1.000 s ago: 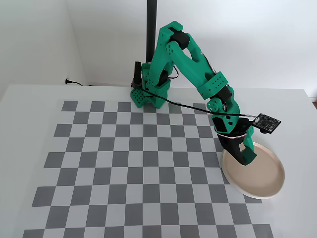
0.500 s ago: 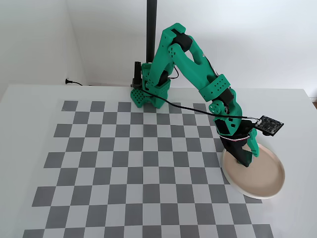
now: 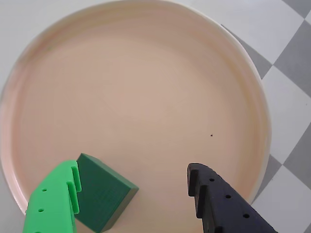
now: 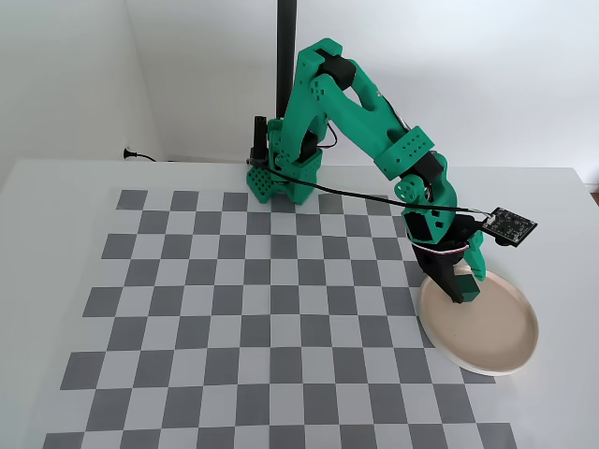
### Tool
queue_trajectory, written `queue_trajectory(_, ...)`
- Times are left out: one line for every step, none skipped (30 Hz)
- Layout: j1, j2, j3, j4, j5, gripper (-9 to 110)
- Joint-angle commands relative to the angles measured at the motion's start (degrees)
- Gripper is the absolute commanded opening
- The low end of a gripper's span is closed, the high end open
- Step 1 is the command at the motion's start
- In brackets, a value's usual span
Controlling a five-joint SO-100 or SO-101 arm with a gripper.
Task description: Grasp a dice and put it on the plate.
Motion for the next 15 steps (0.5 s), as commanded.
queue_trajectory(0.09, 12.57, -5.19, 4.66, 0.79, 17)
queue_trajectory(0.09, 14.33, -5.10, 5.98, 1.14, 17)
queue_trajectory(0.18, 16.08, -5.01, 7.56, 1.49, 17)
queue_trajectory(0.35, 17.75, -5.01, 9.14, 1.76, 17)
queue_trajectory(0.62, 19.51, -5.01, 10.72, 1.93, 17)
queue_trajectory(0.88, 21.27, -4.92, 12.22, 2.11, 16)
queue_trajectory(1.23, 23.12, -4.66, 13.54, 2.37, 16)
queue_trajectory(1.67, 25.14, -4.31, 14.77, 2.55, 16)
queue_trajectory(2.11, 27.16, -3.69, 16.00, 2.64, 16)
queue_trajectory(2.55, 29.53, -2.81, 17.14, 2.72, 16)
queue_trajectory(2.99, 31.82, -1.85, 18.02, 2.72, 16)
queue_trajectory(3.52, 34.28, -0.70, 18.98, 2.81, 16)
queue_trajectory(4.13, 36.83, 0.44, 19.78, 2.81, 16)
queue_trajectory(4.66, 39.37, 1.67, 20.57, 2.81, 16)
queue_trajectory(5.27, 41.92, 2.99, 21.01, 2.90, 16)
